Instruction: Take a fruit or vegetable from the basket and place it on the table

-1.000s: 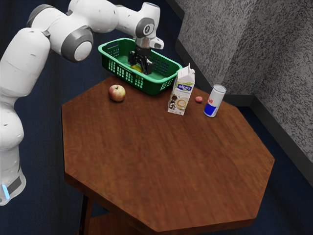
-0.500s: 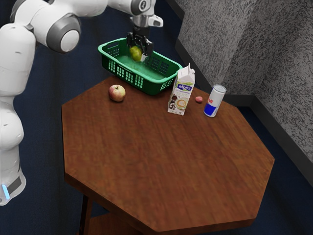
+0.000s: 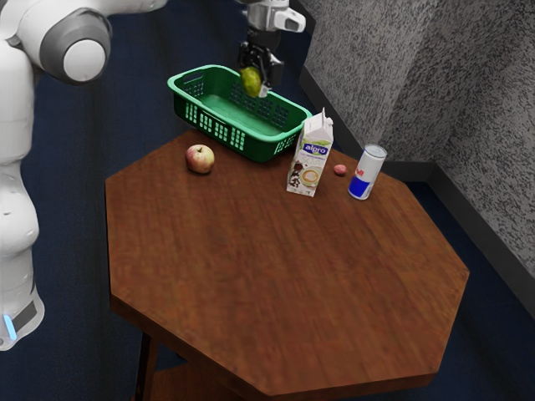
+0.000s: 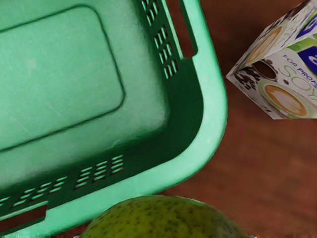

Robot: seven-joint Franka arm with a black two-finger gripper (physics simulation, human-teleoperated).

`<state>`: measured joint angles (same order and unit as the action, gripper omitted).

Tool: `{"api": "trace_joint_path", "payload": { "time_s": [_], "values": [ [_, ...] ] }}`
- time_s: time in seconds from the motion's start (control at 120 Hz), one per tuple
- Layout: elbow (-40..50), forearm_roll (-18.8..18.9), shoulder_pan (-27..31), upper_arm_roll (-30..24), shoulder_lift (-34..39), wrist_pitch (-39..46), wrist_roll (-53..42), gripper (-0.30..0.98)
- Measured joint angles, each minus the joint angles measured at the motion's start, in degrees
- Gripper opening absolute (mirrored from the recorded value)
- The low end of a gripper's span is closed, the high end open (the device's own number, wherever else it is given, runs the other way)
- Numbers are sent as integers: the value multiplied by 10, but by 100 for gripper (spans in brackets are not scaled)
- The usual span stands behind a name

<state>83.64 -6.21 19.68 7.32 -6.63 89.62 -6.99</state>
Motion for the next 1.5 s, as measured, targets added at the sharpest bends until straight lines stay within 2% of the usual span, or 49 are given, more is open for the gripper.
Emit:
{"api": "trace_joint_path", "payload": {
  "time_s": [0.325,0.483,0.742,0.858,1.183,1.267,1.383,1.5],
  "values": [
    [6,10,-3,-62,17,-57,15,31],
    [53,11,-1,-73,56,-79,22,31],
    [95,10,54,-159,89,-92,38,31],
    [98,9,29,-201,88,-88,48,31],
    [108,13,-112,-264,60,-46,75,31],
    [109,29,-140,-281,57,-38,86,38],
    [108,44,-170,-287,51,-29,100,55],
    [105,51,-140,-287,46,-23,111,62]
  ]
}}
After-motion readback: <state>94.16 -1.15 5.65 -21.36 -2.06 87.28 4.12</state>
